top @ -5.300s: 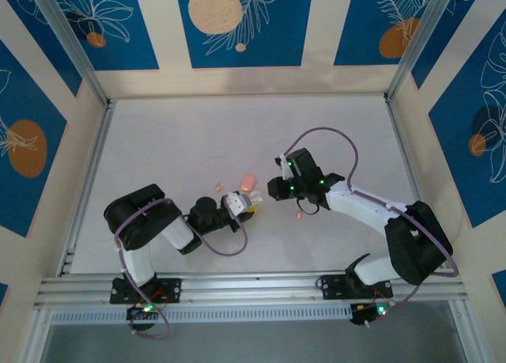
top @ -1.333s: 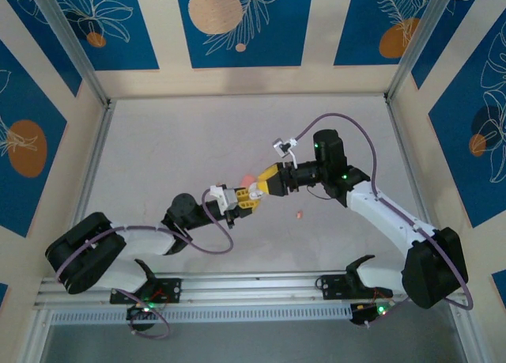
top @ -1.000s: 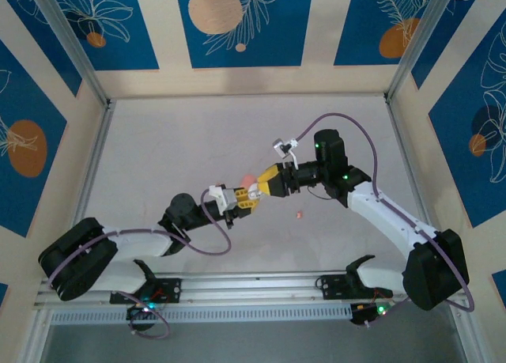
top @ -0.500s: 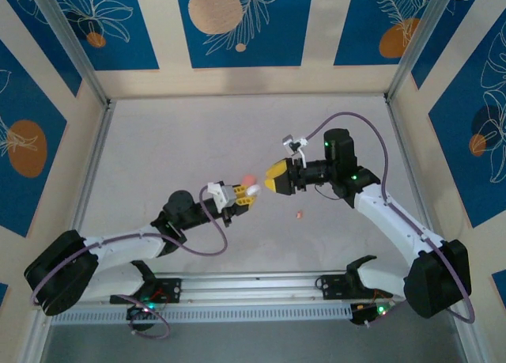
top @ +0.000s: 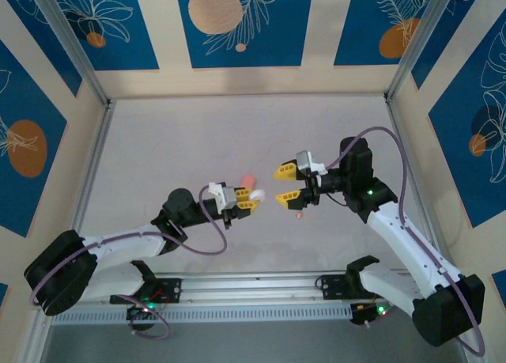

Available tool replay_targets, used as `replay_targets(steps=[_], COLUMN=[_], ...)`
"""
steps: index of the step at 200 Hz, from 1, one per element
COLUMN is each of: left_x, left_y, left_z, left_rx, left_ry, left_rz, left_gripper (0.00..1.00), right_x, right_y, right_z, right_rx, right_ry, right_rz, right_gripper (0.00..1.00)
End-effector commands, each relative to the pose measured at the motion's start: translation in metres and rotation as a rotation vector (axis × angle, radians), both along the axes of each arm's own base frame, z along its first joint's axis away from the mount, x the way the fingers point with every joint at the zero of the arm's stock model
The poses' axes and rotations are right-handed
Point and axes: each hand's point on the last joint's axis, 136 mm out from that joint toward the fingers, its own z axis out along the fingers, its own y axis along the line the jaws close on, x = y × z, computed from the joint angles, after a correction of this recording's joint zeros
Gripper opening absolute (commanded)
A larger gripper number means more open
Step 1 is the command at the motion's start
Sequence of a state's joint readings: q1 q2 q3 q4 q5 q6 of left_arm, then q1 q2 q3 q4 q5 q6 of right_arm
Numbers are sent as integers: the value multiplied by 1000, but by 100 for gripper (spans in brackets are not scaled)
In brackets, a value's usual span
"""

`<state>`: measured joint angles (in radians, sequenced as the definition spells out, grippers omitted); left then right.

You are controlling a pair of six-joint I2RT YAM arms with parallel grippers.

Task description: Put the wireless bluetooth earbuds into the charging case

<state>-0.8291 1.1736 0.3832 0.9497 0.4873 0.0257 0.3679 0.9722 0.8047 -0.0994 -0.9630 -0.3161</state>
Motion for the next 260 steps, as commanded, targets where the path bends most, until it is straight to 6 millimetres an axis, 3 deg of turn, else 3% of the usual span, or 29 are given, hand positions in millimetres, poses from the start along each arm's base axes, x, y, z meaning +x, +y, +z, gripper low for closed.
replay_targets(steps=[1,135,181,232,260], left_x=[-13,-22,-23,-21,-22], left_y=[-4,-4,-5,-6,-4], left_z=[31,37,40,41,45], left_rx=[-68,-77,-84,-108,-124], left_ry=[-56,-81,-78,-55,-55], left_rz=[-80,-118,-129,-134,-126], left_gripper=[17,17,17,17,17], right_x=[-4,-10,-15,-18,-15], right_y=[2,32,31,30,31], right_z=[-4,-19,-24,-28,-29], right_rx=[-9,-59,-65,-63,-61], right_ry=[-5,93,144,138,125], right_rz=[49,199,222,233,234], right_gripper=[59,51,38,35,21])
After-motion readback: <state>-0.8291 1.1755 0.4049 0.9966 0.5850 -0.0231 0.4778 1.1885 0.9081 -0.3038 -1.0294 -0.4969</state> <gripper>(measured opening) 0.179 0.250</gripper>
